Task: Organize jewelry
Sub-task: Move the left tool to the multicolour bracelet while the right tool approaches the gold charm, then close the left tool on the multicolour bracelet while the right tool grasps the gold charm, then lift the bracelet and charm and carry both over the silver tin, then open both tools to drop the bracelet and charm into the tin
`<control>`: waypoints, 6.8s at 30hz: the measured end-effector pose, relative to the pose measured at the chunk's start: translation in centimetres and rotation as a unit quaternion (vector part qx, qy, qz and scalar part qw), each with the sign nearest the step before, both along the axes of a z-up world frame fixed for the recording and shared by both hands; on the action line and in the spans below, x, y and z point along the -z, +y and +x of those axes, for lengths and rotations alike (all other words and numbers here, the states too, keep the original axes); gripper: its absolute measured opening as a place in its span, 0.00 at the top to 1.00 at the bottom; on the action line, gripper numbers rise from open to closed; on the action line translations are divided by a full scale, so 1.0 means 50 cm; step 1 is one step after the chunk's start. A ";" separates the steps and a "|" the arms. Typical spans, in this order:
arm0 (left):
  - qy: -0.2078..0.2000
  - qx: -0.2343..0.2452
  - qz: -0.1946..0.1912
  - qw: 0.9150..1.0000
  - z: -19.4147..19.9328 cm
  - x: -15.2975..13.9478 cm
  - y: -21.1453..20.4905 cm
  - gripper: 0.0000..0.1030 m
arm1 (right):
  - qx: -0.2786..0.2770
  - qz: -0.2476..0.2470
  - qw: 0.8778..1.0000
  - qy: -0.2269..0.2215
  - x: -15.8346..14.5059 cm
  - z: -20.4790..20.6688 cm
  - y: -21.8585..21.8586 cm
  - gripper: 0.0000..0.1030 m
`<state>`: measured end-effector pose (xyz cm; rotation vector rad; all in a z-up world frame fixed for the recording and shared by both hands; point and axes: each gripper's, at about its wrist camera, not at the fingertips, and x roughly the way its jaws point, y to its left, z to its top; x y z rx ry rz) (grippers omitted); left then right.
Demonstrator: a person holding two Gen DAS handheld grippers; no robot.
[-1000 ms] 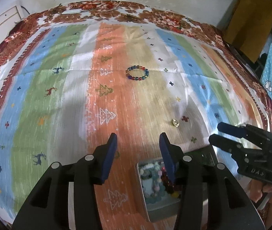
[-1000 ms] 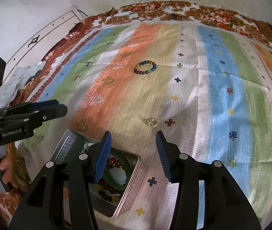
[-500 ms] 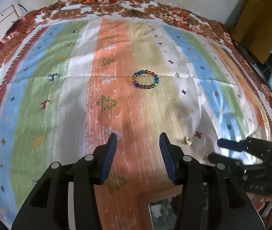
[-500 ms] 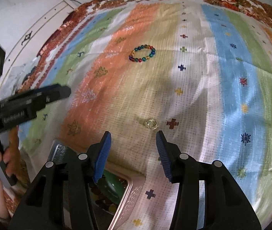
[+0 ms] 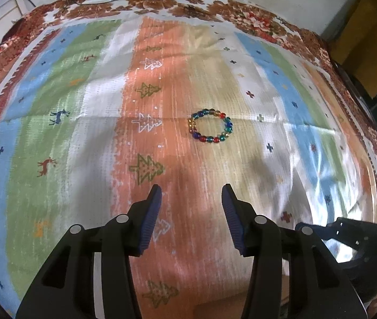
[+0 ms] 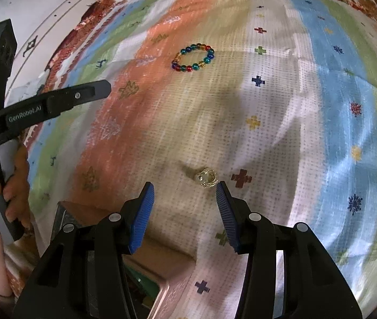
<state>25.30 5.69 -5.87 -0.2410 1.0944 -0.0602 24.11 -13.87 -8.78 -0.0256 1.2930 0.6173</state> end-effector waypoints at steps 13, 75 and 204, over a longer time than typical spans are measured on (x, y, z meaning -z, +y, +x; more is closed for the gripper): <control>0.013 0.020 -0.008 1.000 0.090 0.037 -0.018 0.54 | -0.015 -0.043 0.999 0.019 0.047 0.036 0.033 0.53; 0.016 0.024 0.017 0.999 0.143 0.038 -0.021 0.91 | -0.003 -0.044 0.998 -0.053 0.025 0.037 0.017 0.84; -0.170 0.049 0.046 0.983 -0.471 -0.126 -0.118 0.42 | 0.030 0.069 0.960 -0.269 -0.175 -0.357 -0.106 0.32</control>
